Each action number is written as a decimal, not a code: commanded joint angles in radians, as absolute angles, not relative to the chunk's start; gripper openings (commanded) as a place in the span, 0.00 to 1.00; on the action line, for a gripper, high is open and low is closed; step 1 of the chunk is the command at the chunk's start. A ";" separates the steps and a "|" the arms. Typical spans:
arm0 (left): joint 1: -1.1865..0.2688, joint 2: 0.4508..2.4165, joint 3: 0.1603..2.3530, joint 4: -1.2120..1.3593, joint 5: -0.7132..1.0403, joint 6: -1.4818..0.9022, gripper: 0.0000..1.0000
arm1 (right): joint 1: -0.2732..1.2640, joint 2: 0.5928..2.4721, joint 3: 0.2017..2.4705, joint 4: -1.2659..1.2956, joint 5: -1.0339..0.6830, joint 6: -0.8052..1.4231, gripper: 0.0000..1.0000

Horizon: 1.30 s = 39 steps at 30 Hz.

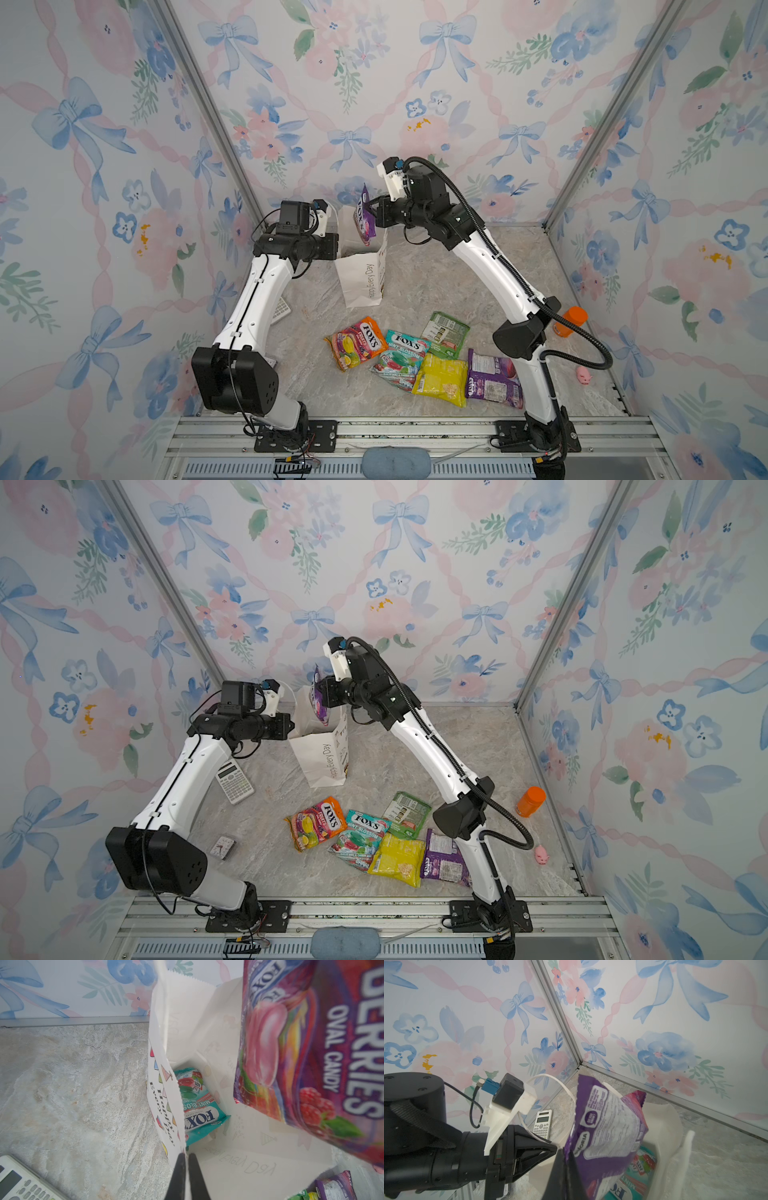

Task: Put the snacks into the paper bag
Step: 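Lower the purple berries bag into the white bag and open the right gripper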

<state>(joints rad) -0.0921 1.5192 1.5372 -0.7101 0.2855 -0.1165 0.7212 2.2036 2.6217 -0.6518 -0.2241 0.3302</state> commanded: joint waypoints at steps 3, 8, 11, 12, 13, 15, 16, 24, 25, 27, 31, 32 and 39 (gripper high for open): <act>-0.091 1.511 1.526 -0.703 0.296 -0.106 0.00 | 0.712 2.239 2.667 -0.627 -0.210 0.334 0.00; -0.090 1.509 1.526 -0.703 0.298 -0.106 0.00 | 0.701 2.252 2.667 -0.642 -0.161 0.321 0.00; -0.089 1.508 1.528 -0.703 0.300 -0.106 0.00 | 0.693 2.257 2.666 -0.654 -0.148 0.317 0.00; -0.089 1.508 1.527 -0.702 0.301 -0.106 0.00 | 0.690 2.259 2.666 -0.658 -0.145 0.315 0.00; -0.087 1.510 1.528 -0.702 0.301 -0.108 0.00 | 0.689 2.261 2.666 -0.660 -0.143 0.314 0.00; -0.087 1.511 1.528 -0.703 0.303 -0.107 0.00 | 0.690 2.266 2.667 -0.663 -0.140 0.312 0.00; -0.087 1.512 1.528 -0.702 0.304 -0.107 0.00 | 0.690 2.269 2.668 -0.663 -0.139 0.313 0.00; -0.084 1.512 1.529 -0.703 0.307 -0.107 0.00 | 0.695 2.273 2.668 -0.688 -0.135 0.300 0.00; -0.084 1.512 1.529 -0.703 0.307 -0.107 0.00 | 0.695 2.275 2.667 -0.689 -0.132 0.299 0.00; -0.084 1.511 1.528 -0.703 0.307 -0.108 0.00 | 0.695 2.281 2.668 -0.690 -0.124 0.299 0.00; -0.084 1.510 1.528 -0.702 0.304 -0.108 0.00 | 0.695 2.284 2.669 -0.682 -0.148 0.308 0.34; -0.083 1.511 1.527 -0.703 0.304 -0.107 0.00 | 0.696 2.283 2.669 -0.679 -0.162 0.310 0.42; -0.082 1.513 1.528 -0.702 0.305 -0.108 0.00 | 0.696 2.241 2.642 -0.657 -0.250 0.328 0.60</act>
<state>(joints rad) -0.0902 1.5192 1.5368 -0.7055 0.2893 -0.1165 0.6956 2.2673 2.6373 -0.6792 -0.2001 0.3141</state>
